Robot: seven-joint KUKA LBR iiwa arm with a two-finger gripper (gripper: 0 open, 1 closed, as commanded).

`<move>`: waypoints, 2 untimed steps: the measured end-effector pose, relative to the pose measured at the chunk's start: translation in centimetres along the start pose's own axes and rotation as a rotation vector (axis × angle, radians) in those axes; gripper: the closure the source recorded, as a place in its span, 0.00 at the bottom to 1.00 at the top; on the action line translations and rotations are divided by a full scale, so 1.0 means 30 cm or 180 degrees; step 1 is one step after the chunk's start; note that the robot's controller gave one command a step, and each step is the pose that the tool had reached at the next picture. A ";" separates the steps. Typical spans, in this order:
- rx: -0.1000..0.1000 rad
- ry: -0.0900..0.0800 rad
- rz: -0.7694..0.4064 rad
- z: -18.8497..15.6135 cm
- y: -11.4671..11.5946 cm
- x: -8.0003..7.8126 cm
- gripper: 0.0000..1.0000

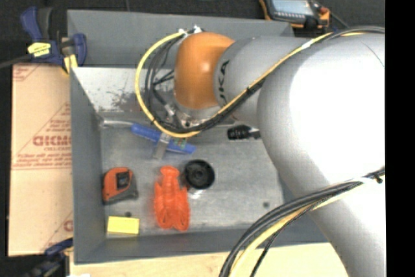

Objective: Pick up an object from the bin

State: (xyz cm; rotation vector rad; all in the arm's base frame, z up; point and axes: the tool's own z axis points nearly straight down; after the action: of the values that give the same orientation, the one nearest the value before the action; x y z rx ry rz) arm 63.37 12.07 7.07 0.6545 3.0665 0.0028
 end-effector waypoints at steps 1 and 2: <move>0.0009 0.0016 0.0002 -0.015 -0.003 0.003 1.00; 0.0013 0.0023 0.0004 -0.070 -0.006 0.003 1.00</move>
Offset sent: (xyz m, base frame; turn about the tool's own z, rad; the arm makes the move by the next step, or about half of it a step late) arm 0.0001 -0.0002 0.0158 0.0000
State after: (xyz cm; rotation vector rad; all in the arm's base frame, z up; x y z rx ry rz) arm 63.20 11.94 9.15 0.6581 3.0738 -0.0008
